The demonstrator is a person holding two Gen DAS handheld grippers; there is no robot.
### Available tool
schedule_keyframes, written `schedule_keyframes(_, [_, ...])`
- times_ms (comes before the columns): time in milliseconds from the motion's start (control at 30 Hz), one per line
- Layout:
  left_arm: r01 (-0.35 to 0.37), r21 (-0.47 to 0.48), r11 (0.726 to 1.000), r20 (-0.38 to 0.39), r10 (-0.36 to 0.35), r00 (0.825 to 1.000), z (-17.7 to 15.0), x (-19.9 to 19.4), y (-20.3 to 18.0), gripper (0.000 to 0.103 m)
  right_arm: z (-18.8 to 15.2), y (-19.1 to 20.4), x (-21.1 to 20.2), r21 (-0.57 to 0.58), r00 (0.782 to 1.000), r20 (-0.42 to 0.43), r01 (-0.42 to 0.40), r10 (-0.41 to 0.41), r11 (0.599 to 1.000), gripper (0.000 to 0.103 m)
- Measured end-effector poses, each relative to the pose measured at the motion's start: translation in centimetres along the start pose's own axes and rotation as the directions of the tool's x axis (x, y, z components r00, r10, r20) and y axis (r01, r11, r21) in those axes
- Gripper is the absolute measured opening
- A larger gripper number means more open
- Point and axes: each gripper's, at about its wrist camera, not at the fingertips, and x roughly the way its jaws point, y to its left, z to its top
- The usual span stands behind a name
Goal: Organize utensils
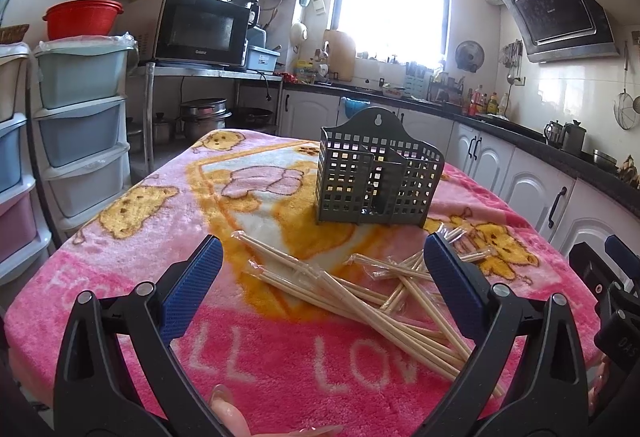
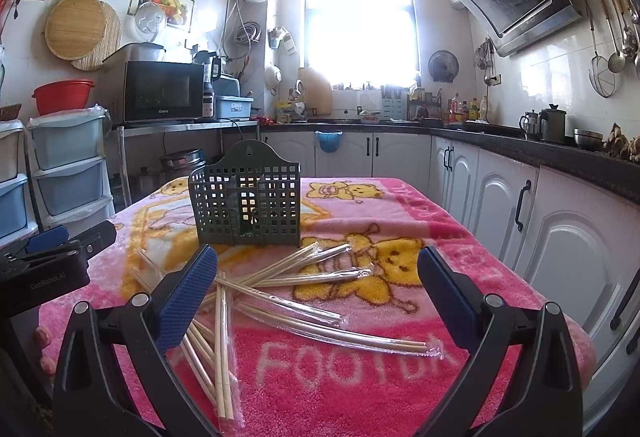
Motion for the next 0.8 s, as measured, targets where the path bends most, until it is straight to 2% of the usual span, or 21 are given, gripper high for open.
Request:
schedule_keyframes(567, [0.002,-0.001,1.0,0.001,-0.002,1.0,-0.08,0.09,0.1,0.093,-0.15,-0.16,0.06,0.003,1.0,-0.002,0.001,-0.001,1.0,0.097])
schedule_keyframes(800, [0.001,-0.004,1.0,0.0,-0.001,1.0,-0.09,0.13,0.14,0.093,-0.26,0.29,0.16,-0.01,0.999,-0.013,-0.031,0.031,0.999,0.097])
